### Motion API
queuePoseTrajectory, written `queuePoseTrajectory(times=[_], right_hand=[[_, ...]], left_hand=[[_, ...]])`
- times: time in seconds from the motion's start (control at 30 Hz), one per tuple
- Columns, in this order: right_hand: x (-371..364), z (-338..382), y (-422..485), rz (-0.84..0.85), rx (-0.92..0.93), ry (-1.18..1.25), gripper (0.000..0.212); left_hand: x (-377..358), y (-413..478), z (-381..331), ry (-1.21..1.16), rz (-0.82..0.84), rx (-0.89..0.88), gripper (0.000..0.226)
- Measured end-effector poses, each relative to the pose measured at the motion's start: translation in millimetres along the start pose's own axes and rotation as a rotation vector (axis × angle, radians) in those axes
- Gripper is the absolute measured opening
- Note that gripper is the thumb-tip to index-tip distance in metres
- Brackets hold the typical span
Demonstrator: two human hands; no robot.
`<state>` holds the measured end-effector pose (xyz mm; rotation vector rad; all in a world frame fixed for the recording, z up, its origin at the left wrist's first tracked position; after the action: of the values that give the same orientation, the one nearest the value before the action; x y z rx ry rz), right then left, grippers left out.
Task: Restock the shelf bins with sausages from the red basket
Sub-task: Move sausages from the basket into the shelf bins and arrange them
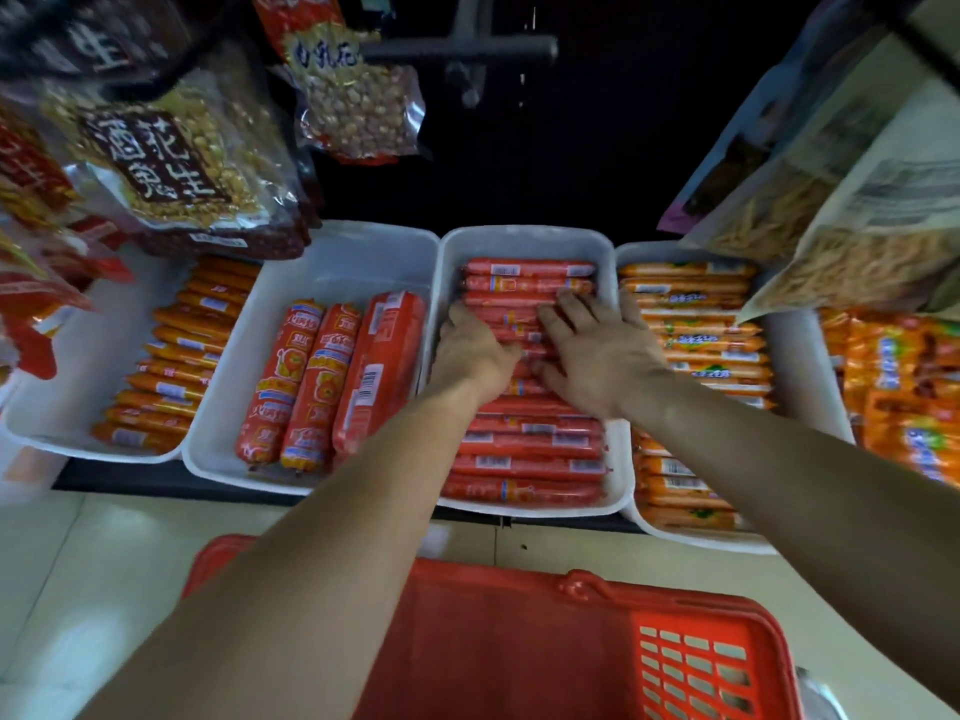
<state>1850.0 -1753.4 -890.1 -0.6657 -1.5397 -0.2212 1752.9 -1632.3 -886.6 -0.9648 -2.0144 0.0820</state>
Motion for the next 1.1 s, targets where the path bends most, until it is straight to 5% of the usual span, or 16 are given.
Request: queuePoseTrajectory(times=[0.5, 0.67, 1.1], right_hand=[[1.8, 5.0, -2.4, -0.037, -0.03, 0.038, 0.08], [1.1, 6.5, -0.9, -0.035, -0.041, 0.066, 0.081], [2.3, 6.4, -2.7, 0.016, -0.032, -0.006, 0.079]], left_hand=[[-9.1, 22.7, 9.8, -0.128, -0.014, 0.022, 0.072], [-14.6, 27.9, 6.8, -0.261, -0.022, 0.089, 0.093], [5.2, -28.7, 20.3, -0.046, -0.054, -0.198, 0.082]])
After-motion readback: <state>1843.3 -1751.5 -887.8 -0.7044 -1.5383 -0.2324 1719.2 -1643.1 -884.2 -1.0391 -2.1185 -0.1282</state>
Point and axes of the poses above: each hand's wrist, its own y-axis towards the middle knuckle, its own x-axis out of the back of the hand, z = x × y, the point moved 1 cm from there along y, towards the middle knuckle, and after that the axes turned 1 degree about -y, right-handed, at the moved point
